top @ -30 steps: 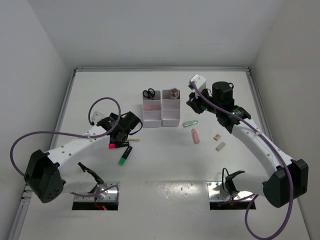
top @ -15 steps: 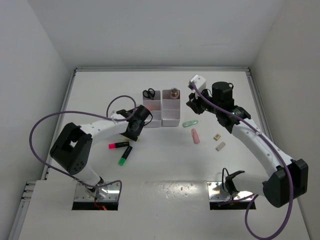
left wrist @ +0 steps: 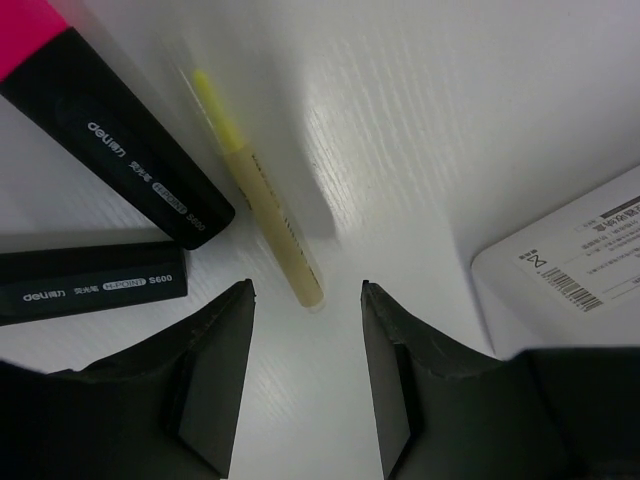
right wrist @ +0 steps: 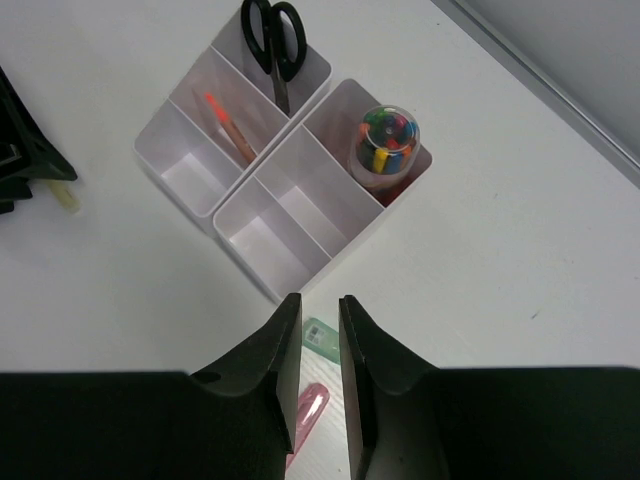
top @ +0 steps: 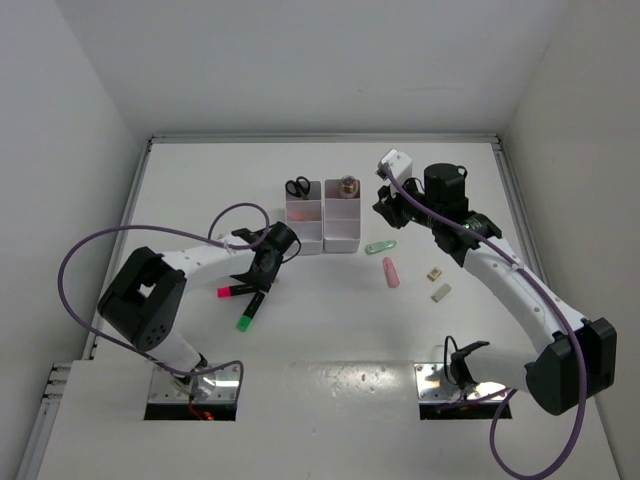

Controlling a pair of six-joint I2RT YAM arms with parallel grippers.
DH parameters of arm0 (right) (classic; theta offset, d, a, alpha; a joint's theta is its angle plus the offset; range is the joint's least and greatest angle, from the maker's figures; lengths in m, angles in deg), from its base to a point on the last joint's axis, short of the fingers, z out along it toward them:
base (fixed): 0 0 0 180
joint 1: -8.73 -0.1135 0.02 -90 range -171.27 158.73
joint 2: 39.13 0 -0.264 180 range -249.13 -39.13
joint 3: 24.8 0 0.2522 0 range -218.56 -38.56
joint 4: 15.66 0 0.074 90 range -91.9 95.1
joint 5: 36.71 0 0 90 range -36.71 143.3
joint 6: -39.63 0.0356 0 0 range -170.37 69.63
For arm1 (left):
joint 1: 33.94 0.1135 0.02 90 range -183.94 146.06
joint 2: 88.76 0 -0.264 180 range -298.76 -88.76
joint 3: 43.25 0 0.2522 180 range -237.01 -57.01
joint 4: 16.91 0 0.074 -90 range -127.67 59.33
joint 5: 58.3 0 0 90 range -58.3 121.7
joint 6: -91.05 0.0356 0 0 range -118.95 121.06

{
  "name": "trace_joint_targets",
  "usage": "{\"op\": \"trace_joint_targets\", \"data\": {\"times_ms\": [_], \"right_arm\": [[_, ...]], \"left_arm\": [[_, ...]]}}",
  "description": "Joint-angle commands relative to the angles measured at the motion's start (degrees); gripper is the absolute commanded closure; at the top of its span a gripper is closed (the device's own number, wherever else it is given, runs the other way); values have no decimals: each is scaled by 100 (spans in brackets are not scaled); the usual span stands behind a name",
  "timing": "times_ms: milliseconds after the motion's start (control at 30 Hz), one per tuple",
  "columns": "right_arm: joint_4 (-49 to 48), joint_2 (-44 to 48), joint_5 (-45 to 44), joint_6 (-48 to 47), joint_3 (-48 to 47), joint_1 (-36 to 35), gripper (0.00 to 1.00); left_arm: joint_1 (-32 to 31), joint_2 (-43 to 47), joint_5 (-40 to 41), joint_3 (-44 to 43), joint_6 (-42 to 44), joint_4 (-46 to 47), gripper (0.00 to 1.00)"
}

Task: Sort the stationery into containers
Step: Pick up the stationery from the center of the board.

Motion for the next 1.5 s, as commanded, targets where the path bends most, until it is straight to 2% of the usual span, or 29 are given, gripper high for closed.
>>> {"op": "trace_joint_targets", "data": {"times_ms": [0,800,867,1000,1233,1467], "right_arm": [[-193,158,-67,36,-103,0,78],[-299,263,-173,36,-50,0,78],[-299,263,-173,36,-50,0,78],[-299,316,-173,36,-50,0,78],[-299,368,-173,36,-50,53,78],[-299,368,-173,88,2,53,78]], "left_arm": [[30,274,148,75,-229,-77,48],[680,-367,95,75,-18,-130,53],[741,-368,95,136,-18,-130,55],[856,-368,95,198,96,-183,67],[962,-420,95,198,202,-183,78],[1015,-263,279,-197,807,-235,97]]}}
